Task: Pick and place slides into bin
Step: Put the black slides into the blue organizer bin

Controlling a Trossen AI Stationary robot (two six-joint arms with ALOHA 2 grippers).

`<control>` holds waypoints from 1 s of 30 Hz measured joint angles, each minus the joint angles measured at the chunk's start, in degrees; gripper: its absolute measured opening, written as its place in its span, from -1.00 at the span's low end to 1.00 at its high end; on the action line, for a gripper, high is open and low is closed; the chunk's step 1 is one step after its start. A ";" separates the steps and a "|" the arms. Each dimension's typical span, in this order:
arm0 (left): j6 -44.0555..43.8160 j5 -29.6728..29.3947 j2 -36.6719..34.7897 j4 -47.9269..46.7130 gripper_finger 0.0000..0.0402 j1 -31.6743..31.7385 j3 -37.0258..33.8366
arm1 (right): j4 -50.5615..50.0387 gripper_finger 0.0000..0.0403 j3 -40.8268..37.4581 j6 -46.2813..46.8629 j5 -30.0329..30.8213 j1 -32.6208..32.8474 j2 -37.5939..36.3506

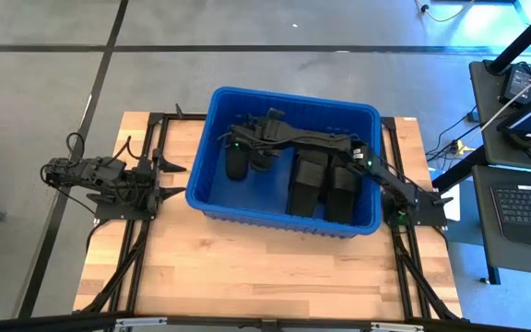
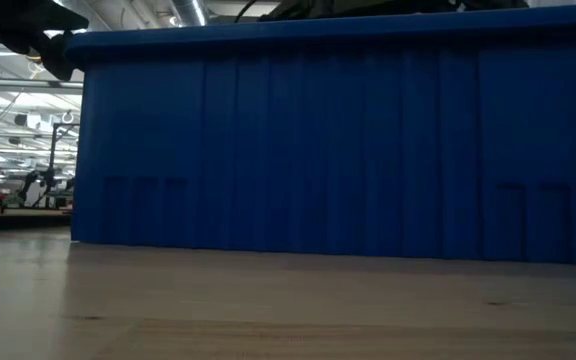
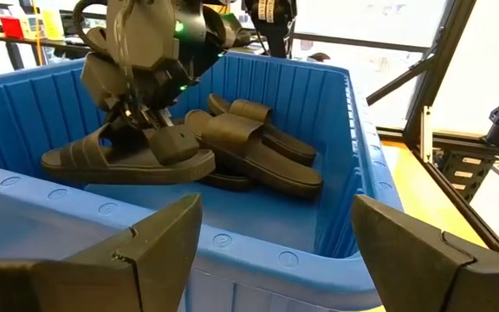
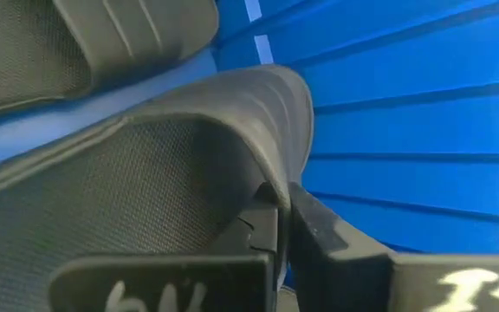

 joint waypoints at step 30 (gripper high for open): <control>0.00 0.00 0.00 0.02 0.45 0.00 0.00 | 3.79 -0.93 0.02 -6.77 -6.24 -2.57 0.04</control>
